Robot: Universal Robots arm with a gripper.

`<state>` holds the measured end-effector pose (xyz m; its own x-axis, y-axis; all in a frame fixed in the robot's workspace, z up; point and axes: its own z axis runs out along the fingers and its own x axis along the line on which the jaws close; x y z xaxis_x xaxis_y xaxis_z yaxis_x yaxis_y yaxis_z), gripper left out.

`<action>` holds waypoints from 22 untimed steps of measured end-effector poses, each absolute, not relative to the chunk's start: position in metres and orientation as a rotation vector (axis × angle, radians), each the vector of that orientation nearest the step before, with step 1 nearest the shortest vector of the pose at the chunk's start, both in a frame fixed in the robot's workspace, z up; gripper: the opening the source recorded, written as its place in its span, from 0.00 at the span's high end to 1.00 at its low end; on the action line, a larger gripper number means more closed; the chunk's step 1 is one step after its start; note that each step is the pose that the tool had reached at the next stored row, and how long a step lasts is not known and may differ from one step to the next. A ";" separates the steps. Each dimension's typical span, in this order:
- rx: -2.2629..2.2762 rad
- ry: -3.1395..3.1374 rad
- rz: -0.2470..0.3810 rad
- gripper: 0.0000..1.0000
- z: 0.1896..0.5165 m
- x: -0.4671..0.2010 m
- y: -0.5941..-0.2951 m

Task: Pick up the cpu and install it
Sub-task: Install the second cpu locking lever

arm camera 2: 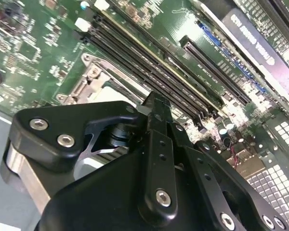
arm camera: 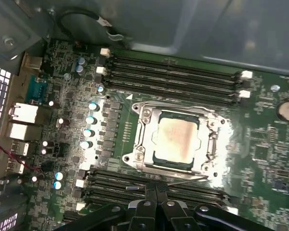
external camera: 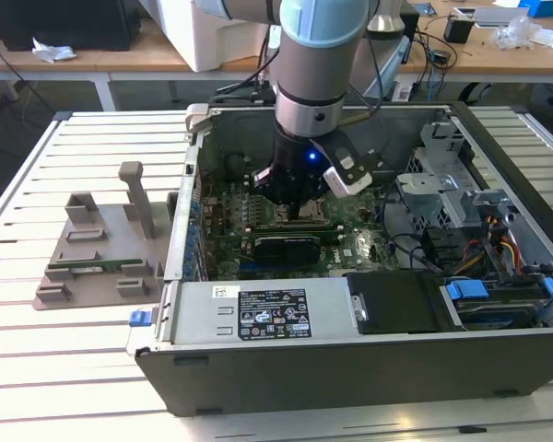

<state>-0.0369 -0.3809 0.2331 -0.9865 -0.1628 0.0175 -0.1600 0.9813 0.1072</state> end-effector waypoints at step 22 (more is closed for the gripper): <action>0.345 -3.093 -0.207 0.89 0.214 -0.066 -0.365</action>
